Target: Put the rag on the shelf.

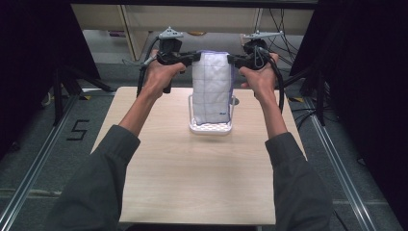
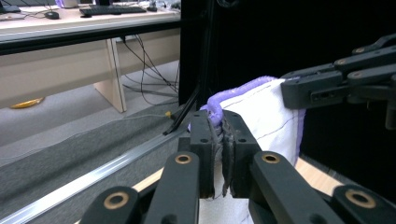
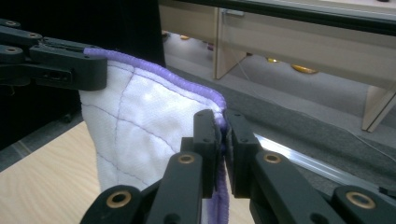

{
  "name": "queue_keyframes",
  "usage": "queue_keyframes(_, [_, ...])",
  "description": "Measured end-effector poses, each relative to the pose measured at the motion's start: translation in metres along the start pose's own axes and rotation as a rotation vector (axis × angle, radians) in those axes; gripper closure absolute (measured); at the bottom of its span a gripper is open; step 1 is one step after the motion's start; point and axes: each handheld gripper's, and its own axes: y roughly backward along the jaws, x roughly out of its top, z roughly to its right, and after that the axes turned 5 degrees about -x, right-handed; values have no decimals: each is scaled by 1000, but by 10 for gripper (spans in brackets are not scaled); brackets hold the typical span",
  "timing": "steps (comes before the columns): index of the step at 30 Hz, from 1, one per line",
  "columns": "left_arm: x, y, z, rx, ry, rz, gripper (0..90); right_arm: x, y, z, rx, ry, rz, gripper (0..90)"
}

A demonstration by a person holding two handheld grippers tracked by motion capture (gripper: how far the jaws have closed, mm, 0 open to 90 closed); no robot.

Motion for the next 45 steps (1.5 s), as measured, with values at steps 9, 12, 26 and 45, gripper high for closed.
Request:
queue_keyframes(9, [-16, -26, -17, 39, -5, -5, 832, -4, -35, 7, -38, -23, -34, 844])
queue_keyframes(12, [-21, -33, -25, 67, 1, -18, 832, -6, -46, 10, -54, -37, -50, 843])
queue_keyframes(26, [-54, -59, -43, 104, 51, -70, 829, -25, -79, 18, -72, -24, -119, 840])
queue_keyframes(45, [-85, -65, -47, 87, 116, -167, 723, -56, -99, 19, -76, -43, -238, 744])
